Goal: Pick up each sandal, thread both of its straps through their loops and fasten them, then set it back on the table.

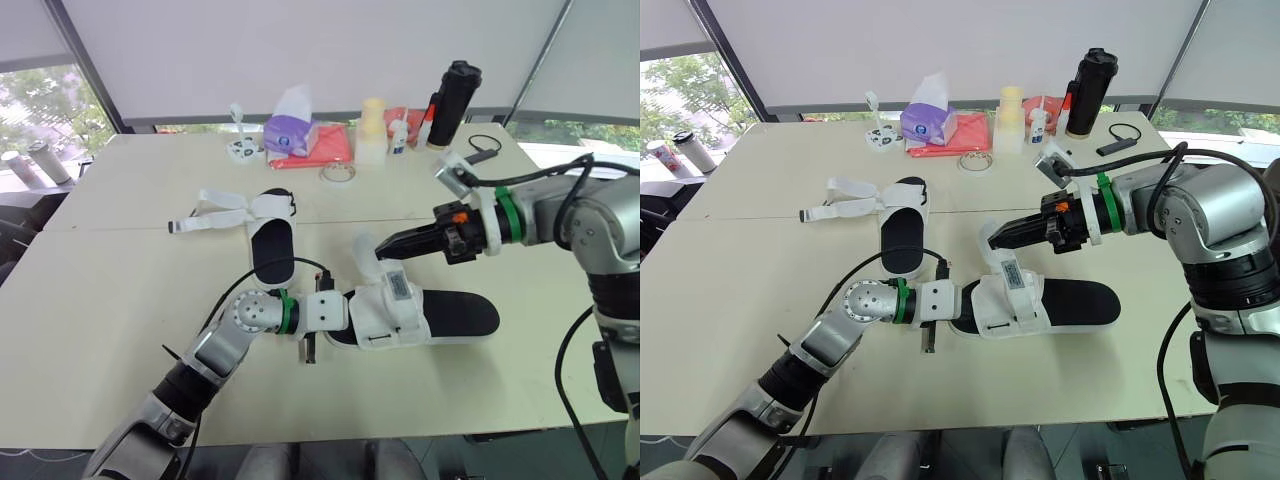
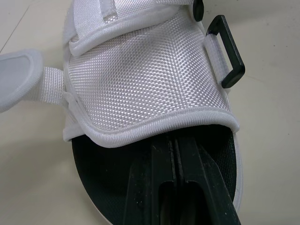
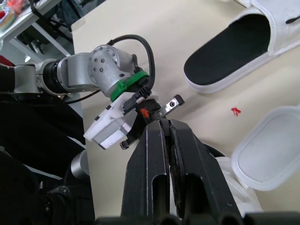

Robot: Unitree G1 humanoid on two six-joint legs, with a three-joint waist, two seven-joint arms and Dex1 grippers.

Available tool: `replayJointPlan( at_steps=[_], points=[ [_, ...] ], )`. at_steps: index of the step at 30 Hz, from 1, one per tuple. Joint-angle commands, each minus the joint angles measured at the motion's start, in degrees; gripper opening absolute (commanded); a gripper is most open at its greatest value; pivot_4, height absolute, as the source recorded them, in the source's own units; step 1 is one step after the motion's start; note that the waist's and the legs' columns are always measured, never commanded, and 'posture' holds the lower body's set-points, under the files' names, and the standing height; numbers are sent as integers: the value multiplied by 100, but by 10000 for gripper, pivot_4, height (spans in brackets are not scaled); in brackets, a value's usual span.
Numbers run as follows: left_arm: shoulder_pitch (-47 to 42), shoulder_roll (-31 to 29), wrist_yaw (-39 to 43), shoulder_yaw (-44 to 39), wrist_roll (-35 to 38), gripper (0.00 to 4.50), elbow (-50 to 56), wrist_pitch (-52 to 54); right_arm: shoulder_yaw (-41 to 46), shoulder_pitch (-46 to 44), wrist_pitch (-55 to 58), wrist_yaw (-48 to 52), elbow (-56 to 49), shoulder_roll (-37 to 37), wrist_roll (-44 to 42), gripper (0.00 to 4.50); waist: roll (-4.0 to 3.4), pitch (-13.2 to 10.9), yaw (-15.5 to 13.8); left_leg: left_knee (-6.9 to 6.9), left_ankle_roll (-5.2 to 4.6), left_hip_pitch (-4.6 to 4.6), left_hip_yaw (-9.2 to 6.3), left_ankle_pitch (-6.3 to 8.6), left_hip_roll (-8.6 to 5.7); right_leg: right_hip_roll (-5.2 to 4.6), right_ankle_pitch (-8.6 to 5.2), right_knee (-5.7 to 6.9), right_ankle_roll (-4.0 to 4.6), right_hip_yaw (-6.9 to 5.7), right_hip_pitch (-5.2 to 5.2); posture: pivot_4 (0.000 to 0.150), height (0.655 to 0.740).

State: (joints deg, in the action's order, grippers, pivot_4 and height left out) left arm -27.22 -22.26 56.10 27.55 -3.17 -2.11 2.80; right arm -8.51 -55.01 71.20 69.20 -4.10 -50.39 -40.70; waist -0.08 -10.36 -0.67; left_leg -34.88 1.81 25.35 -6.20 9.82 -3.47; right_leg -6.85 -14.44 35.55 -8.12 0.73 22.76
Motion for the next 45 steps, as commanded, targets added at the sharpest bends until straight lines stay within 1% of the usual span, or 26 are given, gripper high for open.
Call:
replayJointPlan(
  at_steps=[1,7,11,15,20,27,32,37,45],
  points=[
    [188,-98,90,245,-254,0,-418,130,79,-313,-194,54,84,39,31,1105,-1,0,0,0,0,0,0,0,0,0,0,0,0,0,0,1500,7296],
    [229,-110,106,246,-238,0,-368,132,-224,-351,-679,-68,585,274,492,1105,-1,1,2,0,0,0,0,0,-1,0,0,1,0,0,0,1500,7296],
    [250,-110,104,248,-234,0,-324,162,-332,-309,-914,3,718,308,701,1105,-1,1,1,0,0,0,0,0,-1,0,1,2,-2,0,1,1500,7296],
    [283,-112,98,249,-234,0,-267,179,-499,-241,-1323,-5,1179,380,1103,1105,-1,1,9,0,0,-1,0,0,-2,1,2,2,-4,0,0,1500,7296],
    [326,-112,102,255,-228,0,-203,217,-556,-264,-1578,35,1497,422,1403,1105,-1,0,7,1,0,-1,0,0,-2,1,4,3,-7,0,2,1500,7296],
    [351,-117,127,275,-227,0,-166,219,-598,-362,-1925,-56,2011,668,1827,1105,-1,1,13,2,0,-1,0,0,-2,2,7,5,-14,0,2,1500,7296],
    [352,-116,133,284,-232,0,-164,208,-586,-413,-2037,-35,2214,767,2029,1105,-1,1,17,3,0,-1,0,0,-2,2,8,5,-15,0,3,1500,7296],
    [382,-119,112,292,-245,0,-121,221,-797,-328,-2243,-127,2439,816,2470,1105,-1,1,21,2,0,-2,0,0,-2,3,8,8,-16,0,3,1500,7296],
    [391,-118,101,297,-250,0,-104,228,-829,-271,-2260,-63,2421,825,2558,1105,-2,1,20,1,0,-2,0,-1,-3,3,9,16,-17,0,5,1500,7296]
  ],
)
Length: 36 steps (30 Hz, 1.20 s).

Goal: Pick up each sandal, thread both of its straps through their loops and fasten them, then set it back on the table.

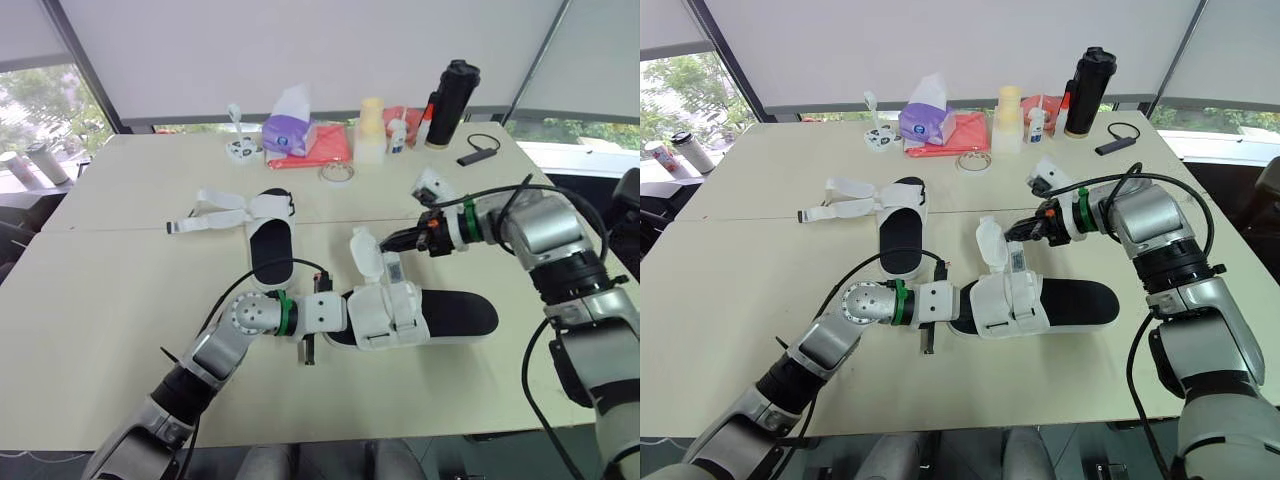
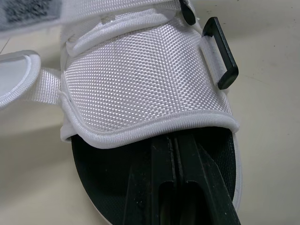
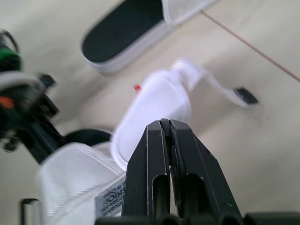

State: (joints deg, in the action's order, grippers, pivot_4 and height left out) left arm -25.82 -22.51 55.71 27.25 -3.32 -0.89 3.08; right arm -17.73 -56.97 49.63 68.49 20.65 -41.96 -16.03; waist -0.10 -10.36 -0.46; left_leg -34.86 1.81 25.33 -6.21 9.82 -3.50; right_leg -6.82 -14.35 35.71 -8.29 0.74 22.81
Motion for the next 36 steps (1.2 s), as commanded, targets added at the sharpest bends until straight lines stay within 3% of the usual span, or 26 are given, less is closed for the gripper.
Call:
replayJointPlan(
  at_steps=[1,20,23,29,36],
  points=[
    [245,-91,135,325,-238,0,-233,192,-21,83,-96,-6,-130,-46,180,1105,0,0,0,0,0,0,0,0,0,0,0,0,0,0,0,1500,7296],
    [145,-82,145,302,-233,0,-300,156,-415,727,204,-299,-650,-96,795,1105,3,7,-10,-4,0,-7,-4,0,-1,0,-7,23,3,0,-1,1500,7296],
    [141,-76,137,304,-237,0,-300,156,-447,747,168,-240,-738,-157,839,10061,3,7,-17,-4,0,-7,-5,0,-1,0,-8,24,2,0,-1,1500,7296],
    [137,-70,126,300,-241,0,-307,151,-334,591,54,-479,-662,-286,1116,40231,1,8,-16,-3,0,-7,-6,0,-1,0,-9,26,0,1,0,1500,7296],
    [151,-66,114,304,-245,0,-275,162,31,105,-73,-785,-307,-352,1276,40231,1,8,-10,-4,0,-7,-5,0,-2,0,-10,27,1,1,1,1500,7296]
  ],
)
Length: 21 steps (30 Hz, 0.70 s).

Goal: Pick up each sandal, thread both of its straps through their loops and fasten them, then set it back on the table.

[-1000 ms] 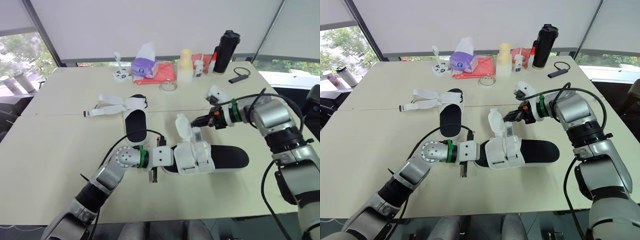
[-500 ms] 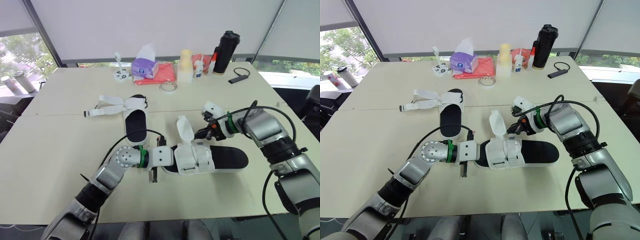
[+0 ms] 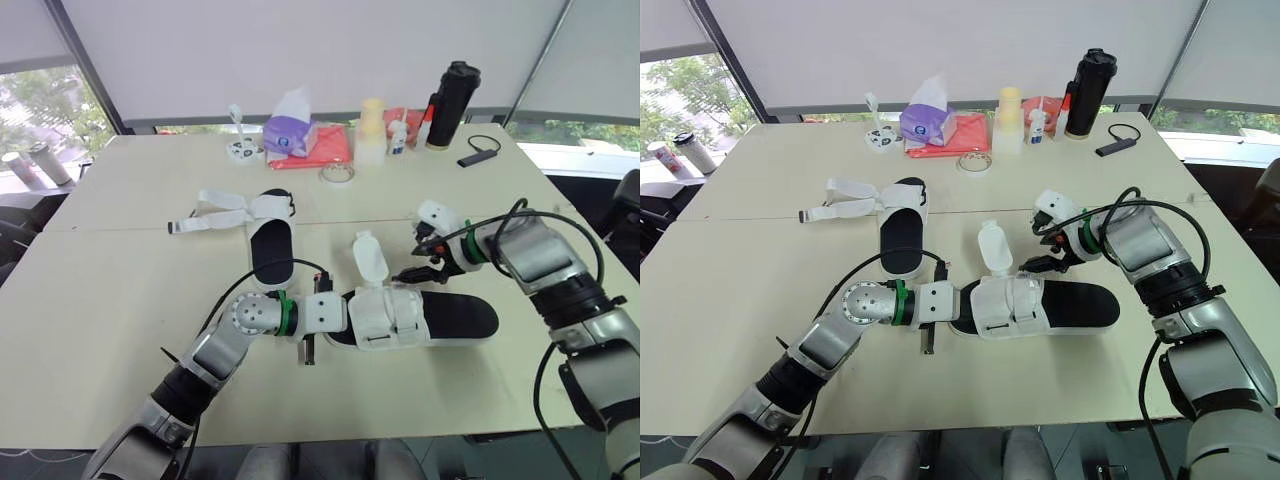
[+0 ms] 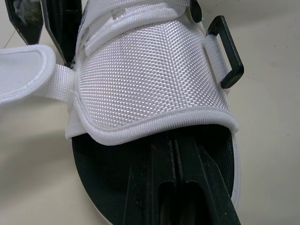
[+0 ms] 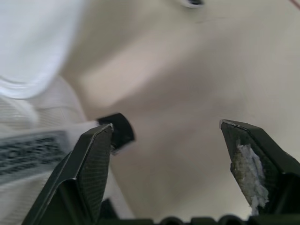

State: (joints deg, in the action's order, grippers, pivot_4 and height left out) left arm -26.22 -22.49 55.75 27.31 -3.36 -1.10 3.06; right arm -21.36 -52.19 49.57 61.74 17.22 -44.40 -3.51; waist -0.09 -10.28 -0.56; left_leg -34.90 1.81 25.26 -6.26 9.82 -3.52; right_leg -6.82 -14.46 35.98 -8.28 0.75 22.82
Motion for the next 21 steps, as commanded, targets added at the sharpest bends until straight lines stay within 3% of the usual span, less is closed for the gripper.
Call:
replayJointPlan(
  at_steps=[1,4,10,13,21],
  points=[
    [193,-69,111,298,-240,0,-251,166,510,-522,64,-136,105,-63,-50,40231,0,0,-1,0,0,0,0,0,0,0,0,0,0,0,0,1500,7296],
    [197,-69,109,297,-240,0,-244,171,733,-776,439,-69,86,33,-280,40231,-1,0,-2,1,0,1,0,0,0,0,0,0,0,1,2,1500,7296],
    [196,-61,99,300,-245,0,-267,134,1670,-1004,2346,-75,-363,694,-1504,40231,-1,0,-4,2,0,0,-4,0,1,0,0,2,0,0,1,1500,7296],
    [203,-56,91,300,-248,0,-266,129,1737,-848,2970,-168,-745,754,-1870,40231,-1,0,-20,0,0,5,-9,0,-2,0,0,6,0,0,6,1500,7296],
    [162,-13,61,303,-262,0,-333,105,1598,-447,3164,-491,-980,782,-2239,40231,-1,0,-7,-1,0,5,-7,0,-3,0,-3,6,7,-1,5,1500,7296]
  ],
)
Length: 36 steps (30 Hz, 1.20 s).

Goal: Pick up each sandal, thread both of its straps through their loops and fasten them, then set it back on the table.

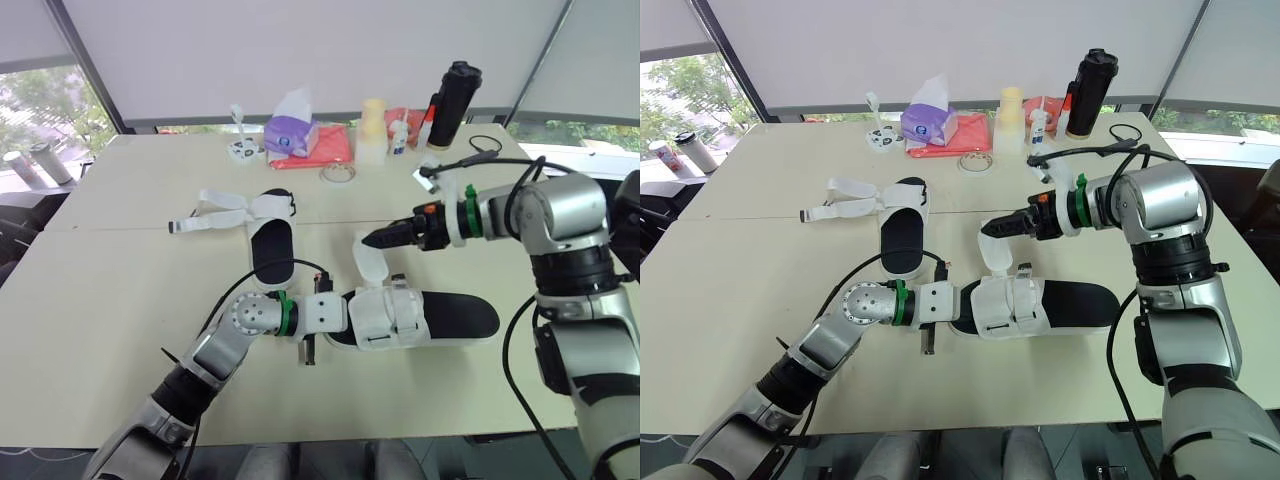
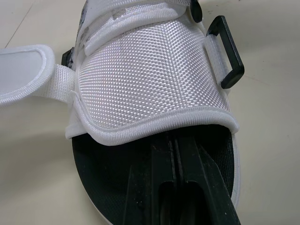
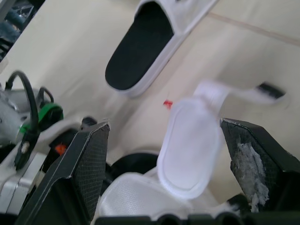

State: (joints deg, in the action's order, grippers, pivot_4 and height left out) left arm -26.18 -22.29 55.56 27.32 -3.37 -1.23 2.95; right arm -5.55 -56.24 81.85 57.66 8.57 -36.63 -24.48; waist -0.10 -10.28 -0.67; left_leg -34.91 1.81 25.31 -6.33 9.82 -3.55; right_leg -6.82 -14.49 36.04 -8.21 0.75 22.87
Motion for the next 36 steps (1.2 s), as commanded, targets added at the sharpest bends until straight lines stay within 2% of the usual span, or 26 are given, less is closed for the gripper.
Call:
replayJointPlan(
  at_steps=[1,12,28,36],
  points=[
    [151,-29,76,303,-263,0,-325,109,-32,-4,-131,-100,-56,1,-136,40231,0,0,4,-1,0,0,1,0,0,0,0,0,-1,1,0,1500,7296],
    [155,-35,39,280,-268,0,-313,133,-322,80,-516,-165,416,78,-165,40231,0,0,3,-7,0,-1,0,0,0,0,1,1,-2,0,-3,1500,7296],
    [130,-8,-23,283,-278,0,-342,107,-406,-451,-830,271,1883,815,-333,40231,0,0,5,-10,0,-1,-3,-1,-3,1,5,4,-9,-1,-5,1500,7296],
    [150,6,-76,273,-278,0,-339,117,-64,-972,-1171,214,2808,1200,-352,40231,0,0,6,-10,1,-2,-4,-1,-4,1,8,7,-15,0,-3,1500,7296]
  ],
)
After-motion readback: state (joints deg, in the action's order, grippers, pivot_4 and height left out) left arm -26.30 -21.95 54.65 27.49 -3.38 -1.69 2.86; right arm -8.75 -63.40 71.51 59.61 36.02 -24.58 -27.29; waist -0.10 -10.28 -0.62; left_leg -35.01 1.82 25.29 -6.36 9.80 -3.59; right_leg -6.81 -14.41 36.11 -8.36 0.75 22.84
